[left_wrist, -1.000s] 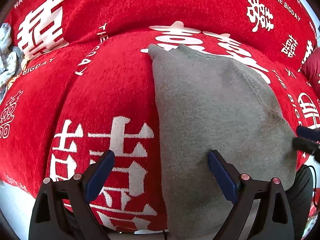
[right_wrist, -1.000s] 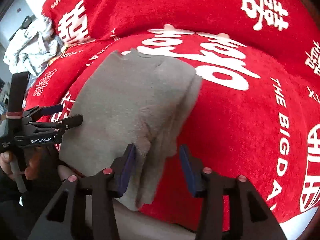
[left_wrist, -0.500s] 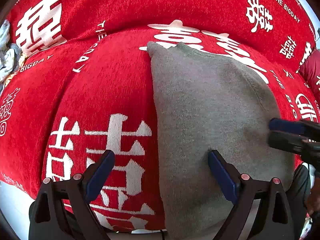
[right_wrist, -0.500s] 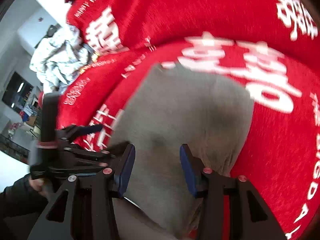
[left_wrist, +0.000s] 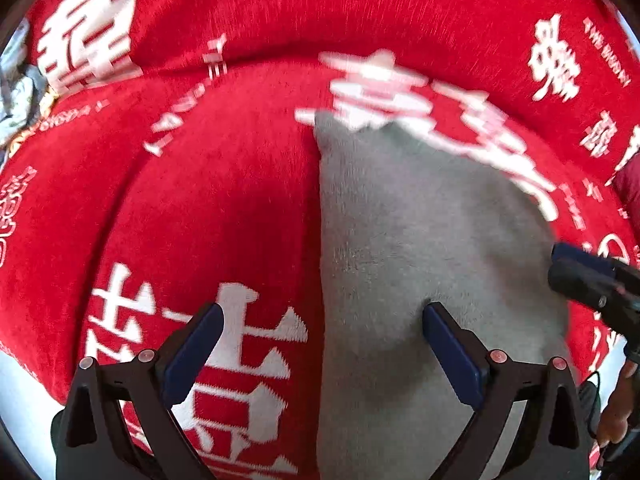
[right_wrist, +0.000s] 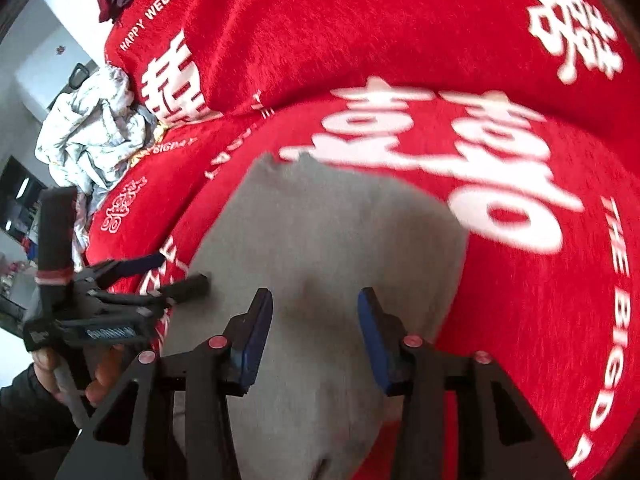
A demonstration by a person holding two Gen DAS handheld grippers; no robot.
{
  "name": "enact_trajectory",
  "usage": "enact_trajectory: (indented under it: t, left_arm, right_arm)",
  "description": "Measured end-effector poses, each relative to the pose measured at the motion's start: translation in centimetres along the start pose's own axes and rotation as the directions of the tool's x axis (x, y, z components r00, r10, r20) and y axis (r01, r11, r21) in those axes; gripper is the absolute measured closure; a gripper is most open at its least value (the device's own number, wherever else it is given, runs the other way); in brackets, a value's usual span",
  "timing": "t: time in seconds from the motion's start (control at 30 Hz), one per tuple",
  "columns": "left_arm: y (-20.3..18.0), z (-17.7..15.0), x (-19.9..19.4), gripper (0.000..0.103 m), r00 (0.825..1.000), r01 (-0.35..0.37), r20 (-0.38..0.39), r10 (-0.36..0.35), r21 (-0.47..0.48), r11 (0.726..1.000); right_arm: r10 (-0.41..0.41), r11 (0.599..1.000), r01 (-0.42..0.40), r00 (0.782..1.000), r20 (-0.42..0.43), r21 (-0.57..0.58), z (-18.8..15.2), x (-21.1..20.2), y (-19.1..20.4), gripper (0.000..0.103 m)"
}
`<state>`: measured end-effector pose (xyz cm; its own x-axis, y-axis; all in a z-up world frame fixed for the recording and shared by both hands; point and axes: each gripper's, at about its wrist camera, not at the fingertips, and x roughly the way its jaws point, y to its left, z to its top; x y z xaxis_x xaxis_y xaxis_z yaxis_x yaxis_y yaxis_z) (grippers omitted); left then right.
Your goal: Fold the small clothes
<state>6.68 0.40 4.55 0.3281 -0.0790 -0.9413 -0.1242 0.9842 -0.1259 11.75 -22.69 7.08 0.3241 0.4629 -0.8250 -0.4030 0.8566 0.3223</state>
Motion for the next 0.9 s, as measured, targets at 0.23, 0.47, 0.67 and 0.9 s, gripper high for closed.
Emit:
enact_trajectory:
  t: [0.23,0.47,0.67,0.9]
  left_arm:
    - [0.2,0.8,0.2,0.0,0.999,0.033,-0.007,-0.033,0.002,0.999]
    - [1.8,5.5,0.5,0.0,0.999,-0.012,0.032,0.014,-0.065,0.998]
    - [1.3,7.2,5.2,0.0,0.997,-0.06,-0.053,0.058,-0.033,0.998]
    - [3.0,8.4,2.8,0.0,0.999,-0.045,0.004,0.045,-0.086,0.995]
  right_arm:
    - [-0.115,0.992,0.117,0.992,-0.057,0.043,0.9,3.9,-3.1,0.047]
    - [-0.108,0.993,0.109,0.994,-0.03,0.041,2.3,2.3,-2.5,0.047]
    - [-0.181,0.983,0.182,0.98,-0.078,0.007,3.7,5.2,-2.4,0.047]
    - [-0.141,0.99,0.143,0.987,-0.082,0.019,5.2,4.4,-3.1,0.044]
